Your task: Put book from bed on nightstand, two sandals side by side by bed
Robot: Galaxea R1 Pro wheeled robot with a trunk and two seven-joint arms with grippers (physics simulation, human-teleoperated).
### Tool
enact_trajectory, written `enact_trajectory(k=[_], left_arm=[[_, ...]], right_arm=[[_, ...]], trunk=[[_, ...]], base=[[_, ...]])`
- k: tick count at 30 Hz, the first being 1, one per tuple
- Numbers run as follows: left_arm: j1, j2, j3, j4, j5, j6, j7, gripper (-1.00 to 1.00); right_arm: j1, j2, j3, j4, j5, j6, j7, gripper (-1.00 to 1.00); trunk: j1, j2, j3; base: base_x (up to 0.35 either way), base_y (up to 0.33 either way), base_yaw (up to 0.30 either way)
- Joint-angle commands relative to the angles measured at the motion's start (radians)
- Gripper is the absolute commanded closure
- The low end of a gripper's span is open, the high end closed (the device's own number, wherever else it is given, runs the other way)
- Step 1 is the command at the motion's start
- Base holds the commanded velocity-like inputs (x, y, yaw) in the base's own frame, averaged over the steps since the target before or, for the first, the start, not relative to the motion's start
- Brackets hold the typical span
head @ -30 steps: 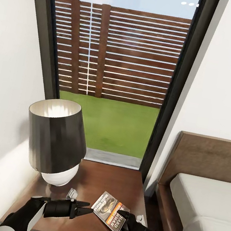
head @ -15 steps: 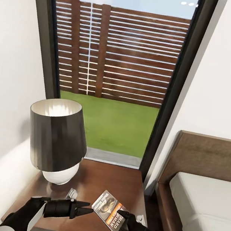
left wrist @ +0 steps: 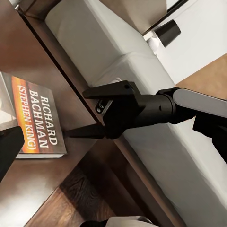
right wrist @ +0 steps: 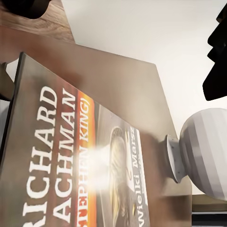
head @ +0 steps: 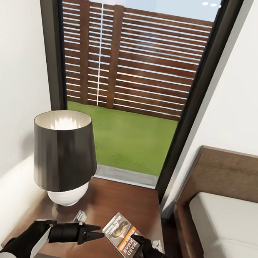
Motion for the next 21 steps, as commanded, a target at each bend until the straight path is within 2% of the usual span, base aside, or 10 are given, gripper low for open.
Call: enact_trajectory(k=[1, 5, 12, 21], left_arm=[[0.0, 0.0, 0.001, 0.0, 0.002, 0.011, -0.003, -1.0], [0.0, 0.0, 0.0, 0.0, 0.002, 0.011, -0.004, -1.0], [0.0, 0.0, 0.0, 0.0, 0.002, 0.011, -0.003, -1.0], [0.0, 0.0, 0.0, 0.0, 0.002, 0.011, -0.004, -1.0]], right_arm=[[-0.001, 0.0, -0.004, 0.0, 0.0, 0.007, 0.002, -1.0], [-0.001, 0.0, -0.004, 0.0, 0.001, 0.007, 0.002, -1.0], [-0.001, 0.0, -0.004, 0.0, 0.001, 0.007, 0.002, -1.0], [-0.001, 0.0, -0.004, 0.0, 0.0, 0.007, 0.002, -1.0]], trunk=[[0.0, 0.0, -0.001], [0.0, 0.0, -0.001], [0.0, 0.0, -0.001], [0.0, 0.0, -0.001]], base=[[0.0, 0.0, 0.0], [-0.035, 0.0, 0.0], [-0.181, 0.0, 0.0], [-0.019, 0.0, 0.0]])
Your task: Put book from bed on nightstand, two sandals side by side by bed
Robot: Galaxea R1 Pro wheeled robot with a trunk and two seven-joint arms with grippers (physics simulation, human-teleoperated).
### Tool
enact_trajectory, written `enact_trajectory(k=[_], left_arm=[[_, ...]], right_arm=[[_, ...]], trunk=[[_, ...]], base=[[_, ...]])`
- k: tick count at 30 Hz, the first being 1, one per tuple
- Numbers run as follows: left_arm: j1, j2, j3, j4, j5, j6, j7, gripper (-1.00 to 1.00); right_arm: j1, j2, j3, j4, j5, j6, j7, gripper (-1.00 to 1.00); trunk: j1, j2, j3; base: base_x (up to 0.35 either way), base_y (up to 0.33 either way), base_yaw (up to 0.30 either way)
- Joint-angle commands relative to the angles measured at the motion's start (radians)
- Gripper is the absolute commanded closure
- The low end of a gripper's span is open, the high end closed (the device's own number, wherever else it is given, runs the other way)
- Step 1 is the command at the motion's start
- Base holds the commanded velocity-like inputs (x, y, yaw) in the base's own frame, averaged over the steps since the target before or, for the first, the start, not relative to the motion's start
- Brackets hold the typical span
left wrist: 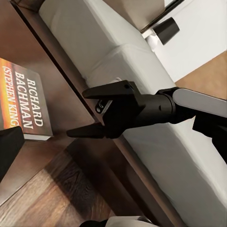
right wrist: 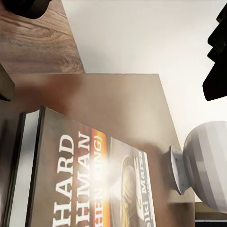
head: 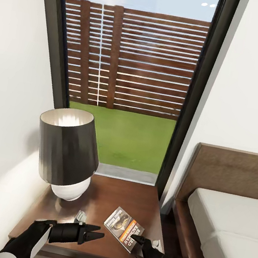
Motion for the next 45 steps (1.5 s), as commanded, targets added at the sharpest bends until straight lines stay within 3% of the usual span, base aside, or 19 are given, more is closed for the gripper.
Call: enact_trajectory(k=[1, 12, 45], left_arm=[[0.0, 0.0, 0.001, 0.0, 0.002, 0.011, -0.003, -1.0], [0.0, 0.0, 0.0, 0.0, 0.002, 0.011, -0.002, -1.0], [0.0, -0.002, -0.001, 0.0, 0.001, 0.011, -0.002, -1.0]], right_arm=[[-0.001, 0.0, -0.004, 0.0, 0.001, 0.007, 0.002, -1.0], [-0.001, 0.0, -0.004, 0.0, 0.001, 0.007, 0.002, -1.0], [-0.001, 0.002, -0.001, -0.002, 0.002, 0.001, 0.004, -1.0]], trunk=[[0.0, 0.0, -0.001], [0.0, 0.0, -0.001], [-0.127, 0.231, 0.102]], base=[[-0.003, 0.0, 0.0], [0.0, 0.0, 0.0], [0.0, 0.0, 0.0]])
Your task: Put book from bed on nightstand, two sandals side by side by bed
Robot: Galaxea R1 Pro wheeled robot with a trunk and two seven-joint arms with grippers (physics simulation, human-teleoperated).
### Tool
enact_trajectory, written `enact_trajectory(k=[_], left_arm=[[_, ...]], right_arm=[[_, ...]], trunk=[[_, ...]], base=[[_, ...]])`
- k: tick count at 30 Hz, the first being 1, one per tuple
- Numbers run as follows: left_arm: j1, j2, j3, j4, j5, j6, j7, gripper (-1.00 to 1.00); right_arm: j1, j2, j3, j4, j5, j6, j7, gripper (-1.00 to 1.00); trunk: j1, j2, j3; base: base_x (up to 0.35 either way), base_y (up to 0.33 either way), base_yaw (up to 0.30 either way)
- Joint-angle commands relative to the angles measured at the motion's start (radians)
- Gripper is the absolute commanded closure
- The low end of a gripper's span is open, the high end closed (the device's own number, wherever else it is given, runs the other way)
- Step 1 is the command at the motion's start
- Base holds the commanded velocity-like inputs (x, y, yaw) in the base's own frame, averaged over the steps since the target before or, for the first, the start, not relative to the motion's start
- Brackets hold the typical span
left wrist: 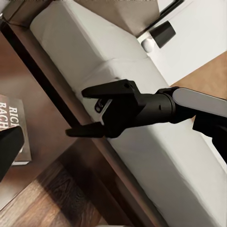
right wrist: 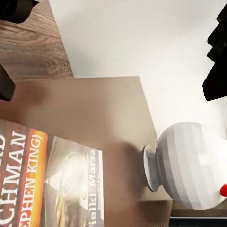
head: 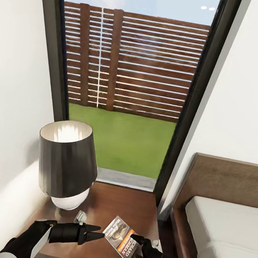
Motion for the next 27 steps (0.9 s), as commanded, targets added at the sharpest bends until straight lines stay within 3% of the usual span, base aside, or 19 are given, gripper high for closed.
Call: enact_trajectory(k=[1, 27], left_arm=[[0.0, 0.0, 0.001, 0.0, 0.002, 0.011, -0.003, -1.0], [0.0, 0.0, 0.001, -0.001, 0.002, 0.012, -0.003, -1.0]], right_arm=[[-0.001, 0.0, -0.004, 0.0, 0.001, 0.006, 0.002, -1.0], [-0.001, 0.001, -0.003, -0.013, 0.001, 0.002, 0.007, -1.0]], trunk=[[-0.004, 0.007, 0.002], [-0.104, 0.189, 0.084]], base=[[0.0, 0.0, 0.0], [0.0, 0.0, 0.0]])
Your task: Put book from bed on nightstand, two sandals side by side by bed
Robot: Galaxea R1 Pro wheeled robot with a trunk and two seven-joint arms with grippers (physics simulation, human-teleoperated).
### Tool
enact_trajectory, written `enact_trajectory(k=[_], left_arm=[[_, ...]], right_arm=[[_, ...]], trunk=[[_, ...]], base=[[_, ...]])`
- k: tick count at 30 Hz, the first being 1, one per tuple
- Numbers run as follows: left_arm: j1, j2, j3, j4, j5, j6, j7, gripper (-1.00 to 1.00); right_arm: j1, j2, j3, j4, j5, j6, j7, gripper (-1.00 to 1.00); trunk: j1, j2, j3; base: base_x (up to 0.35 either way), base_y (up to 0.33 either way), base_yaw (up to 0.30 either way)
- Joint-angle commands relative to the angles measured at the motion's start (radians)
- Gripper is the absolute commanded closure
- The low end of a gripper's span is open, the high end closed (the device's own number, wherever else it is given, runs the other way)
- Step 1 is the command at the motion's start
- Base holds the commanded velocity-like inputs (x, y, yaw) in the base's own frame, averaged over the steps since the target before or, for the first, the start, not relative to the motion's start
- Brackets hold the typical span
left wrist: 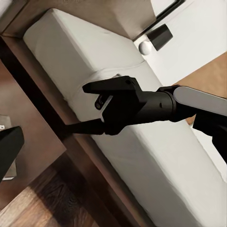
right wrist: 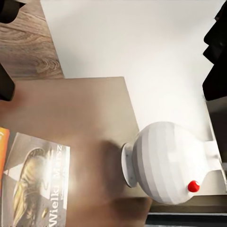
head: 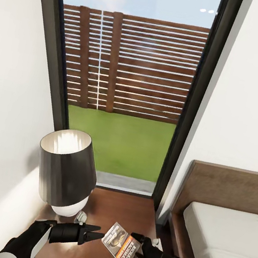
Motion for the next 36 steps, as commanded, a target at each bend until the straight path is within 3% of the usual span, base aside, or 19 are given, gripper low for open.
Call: enact_trajectory(k=[1, 11, 13, 17, 19, 21, 22, 24, 27, 29, 33, 36], left_arm=[[0.0, 0.0, 0.001, 0.0, 0.002, 0.011, -0.003, -1.0], [0.0, 0.002, 0.003, 0.0, 0.003, 0.011, -0.008, -1.0], [0.0, 0.004, 0.005, 0.0, 0.002, 0.01, -0.006, -1.0], [0.0, 0.008, 0.006, 0.001, 0.001, 0.008, -0.002, -1.0], [0.0, 0.01, 0.007, 0.009, 0.001, 0.007, 0.01, -1.0], [0.0, 0.01, 0.008, 0.013, 0.001, 0.006, 0.015, -1.0], [0.0, 0.011, 0.009, 0.016, 0.001, 0.006, 0.019, -1.0], [0.0, 0.013, 0.009, 0.018, 0.002, 0.006, 0.021, -1.0], [0.005, 0.023, 0.01, 0.021, 0.002, 0.006, 0.025, -1.0], [0.012, 0.051, 0.011, 0.024, 0.002, 0.004, 0.041, -1.0], [0.015, 0.082, 0.023, 0.096, 0.002, -0.016, 0.057, -1.0], [0.016, 0.092, 0.031, 0.18, 0.0, -0.093, 0.064, -1.0]], right_arm=[[-0.001, 0.0, -0.004, 0.0, 0.001, 0.007, 0.002, -1.0], [-0.001, 0.0, 0.003, -0.005, 0.003, 0.006, 0.013, -1.0], [-0.001, -0.003, 0.004, -0.006, 0.005, 0.005, 0.029, -1.0], [0.001, -0.014, 0.003, -0.004, 0.01, 0.005, 0.128, -1.0], [0.004, -0.055, 0.004, 0.0, 0.014, 0.001, 0.211, -1.0], [0.005, -0.083, 0.007, 0.0, 0.017, -0.011, 0.237, -1.0], [0.007, -0.111, 0.011, 0.002, 0.028, -0.036, 0.254, -1.0], [0.008, -0.134, 0.013, 0.005, 0.052, -0.077, 0.265, -1.0], [0.012, -0.169, 0.016, 0.018, 0.179, -0.238, 0.28, -1.0], [0.014, -0.202, 0.016, 0.114, 0.392, -0.455, 0.306, -1.0], [0.015, -0.212, 0.016, 0.207, 0.48, -0.539, 0.345, -1.0], [0.015, -0.214, 0.017, 0.235, 0.501, -0.558, 0.368, -1.0]], trunk=[[-0.004, 0.007, 0.002], [-0.042, 0.077, 0.034], [-0.05, 0.091, 0.04], [-0.065, 0.119, 0.052], [-0.073, 0.133, 0.059], [-0.081, 0.147, 0.065], [-0.085, 0.154, 0.068], [-0.092, 0.168, 0.074], [-0.104, 0.189, 0.084], [-0.111, 0.203, 0.09], [-0.127, 0.231, 0.103], [-0.138, 0.252, 0.112]], base=[[0.0, 0.0, 0.0], [0.0, 0.0, 0.0], [0.0, 0.0, 0.0], [0.0, 0.0, 0.0], [0.0, 0.0, 0.0], [0.0, 0.0, 0.0], [0.0, 0.0, 0.0], [0.0, 0.0, 0.0], [0.0, 0.0, 0.0], [0.0, 0.0, 0.0], [0.0, 0.0, 0.0], [0.0, 0.0, 0.0]])
